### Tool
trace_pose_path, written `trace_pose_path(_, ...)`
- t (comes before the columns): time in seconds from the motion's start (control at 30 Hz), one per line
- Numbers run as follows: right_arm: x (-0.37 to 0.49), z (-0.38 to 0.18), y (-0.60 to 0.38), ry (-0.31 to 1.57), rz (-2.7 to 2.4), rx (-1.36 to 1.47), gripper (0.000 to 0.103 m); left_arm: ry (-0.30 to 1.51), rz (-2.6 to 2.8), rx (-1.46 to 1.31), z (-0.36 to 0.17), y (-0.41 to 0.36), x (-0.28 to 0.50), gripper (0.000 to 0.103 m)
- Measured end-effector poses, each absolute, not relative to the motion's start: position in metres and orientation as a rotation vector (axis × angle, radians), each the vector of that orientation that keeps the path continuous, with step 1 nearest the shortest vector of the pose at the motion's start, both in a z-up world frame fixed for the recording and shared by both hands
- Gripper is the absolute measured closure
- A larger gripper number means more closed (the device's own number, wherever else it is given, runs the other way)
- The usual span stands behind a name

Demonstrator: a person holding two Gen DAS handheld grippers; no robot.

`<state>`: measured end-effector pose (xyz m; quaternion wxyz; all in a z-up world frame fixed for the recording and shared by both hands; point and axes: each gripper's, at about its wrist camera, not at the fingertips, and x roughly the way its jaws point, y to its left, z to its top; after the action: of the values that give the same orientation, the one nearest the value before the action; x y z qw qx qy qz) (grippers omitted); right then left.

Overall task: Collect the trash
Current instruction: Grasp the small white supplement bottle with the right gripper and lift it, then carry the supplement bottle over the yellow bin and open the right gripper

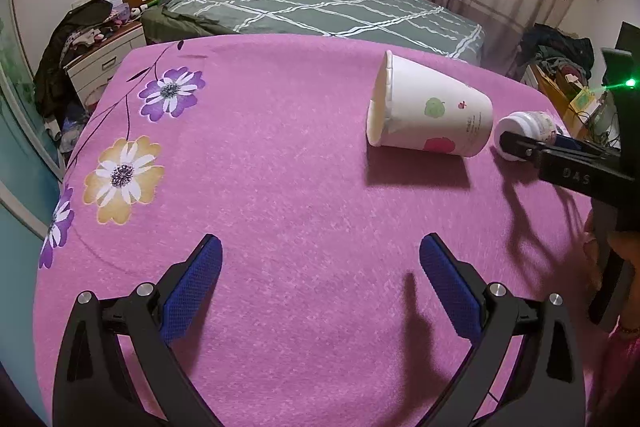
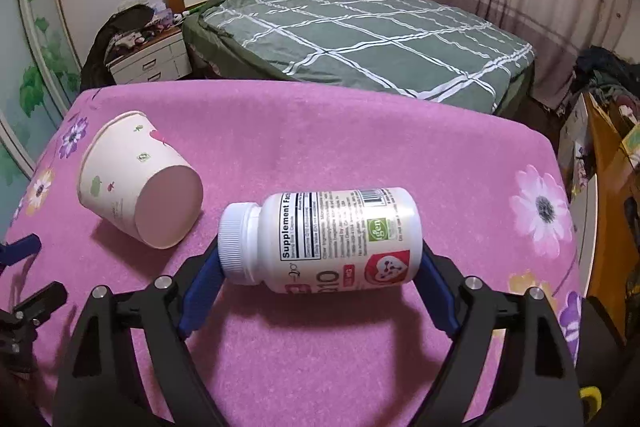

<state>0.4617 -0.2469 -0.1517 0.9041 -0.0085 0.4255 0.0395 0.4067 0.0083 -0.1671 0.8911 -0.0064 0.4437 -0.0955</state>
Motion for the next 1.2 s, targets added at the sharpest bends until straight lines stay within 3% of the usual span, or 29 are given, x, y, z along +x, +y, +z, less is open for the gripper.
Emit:
trace_pose_path(0.33,0.377,-0.119,-0.305,0.856,-0.055,0.077,0.022,0.926,-0.207,-0.006,-0.168,0.003,0.400,0.005)
trace_pose_path(0.8,0.218,-0.141,-0.452,0.861,-0.513,0.242,0.022,0.929,-0.207,0.021,-0.169,-0.007,0.396,0.005)
trace_pose_path(1.2,0.232,-0.148,-0.456,0.857,-0.494,0.263,0.019,0.930,-0.208,0.035,-0.170,-0.012,0.395,0.005)
